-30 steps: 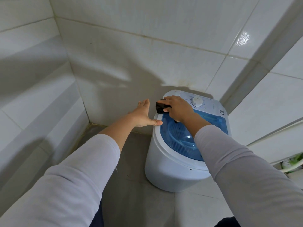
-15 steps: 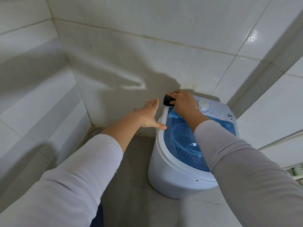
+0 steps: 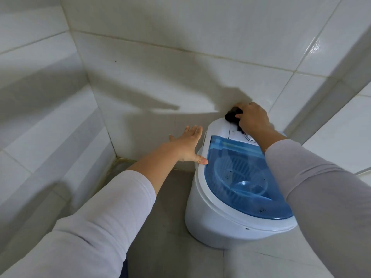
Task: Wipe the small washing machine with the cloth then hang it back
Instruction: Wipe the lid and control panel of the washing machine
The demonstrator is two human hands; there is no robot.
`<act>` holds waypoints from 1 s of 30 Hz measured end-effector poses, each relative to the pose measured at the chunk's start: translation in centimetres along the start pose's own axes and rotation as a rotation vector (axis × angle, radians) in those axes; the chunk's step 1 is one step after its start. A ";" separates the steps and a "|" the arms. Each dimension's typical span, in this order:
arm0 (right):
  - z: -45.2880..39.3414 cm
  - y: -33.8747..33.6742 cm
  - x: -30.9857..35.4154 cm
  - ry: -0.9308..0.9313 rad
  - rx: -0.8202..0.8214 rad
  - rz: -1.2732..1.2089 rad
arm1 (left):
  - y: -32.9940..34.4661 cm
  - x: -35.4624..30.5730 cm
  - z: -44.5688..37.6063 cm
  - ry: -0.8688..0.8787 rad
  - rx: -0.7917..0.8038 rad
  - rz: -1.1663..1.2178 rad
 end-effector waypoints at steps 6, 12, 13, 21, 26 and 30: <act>0.5 -0.4 -1.7 0.005 0.022 -0.028 | -0.3 -0.1 -0.4 0.001 0.012 -0.063; 0.7 1.3 -1.0 0.005 0.180 -0.032 | -0.3 -0.3 -0.1 0.000 0.007 -0.075; 0.7 1.3 -1.0 0.002 0.188 -0.028 | -0.3 -0.4 -0.2 -0.001 0.007 -0.079; 2.5 1.1 -0.2 -0.129 0.194 -0.039 | -0.4 -0.6 0.0 -0.028 0.005 -0.118; 4.6 0.9 1.0 -0.290 0.155 -0.029 | -0.6 -1.0 0.3 -0.046 -0.018 -0.158; 5.3 0.9 1.5 -0.352 0.235 -0.004 | -1.1 -1.6 0.7 -0.052 -0.052 -0.176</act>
Point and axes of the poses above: each hand's wrist, its own z-axis away from the middle knuckle, its own y-axis out of the palm, x = y × z, the point moved 10 cm from there along -z, towards the middle knuckle, and after that the axes turned 5 degrees about z, right-handed, at the moved point
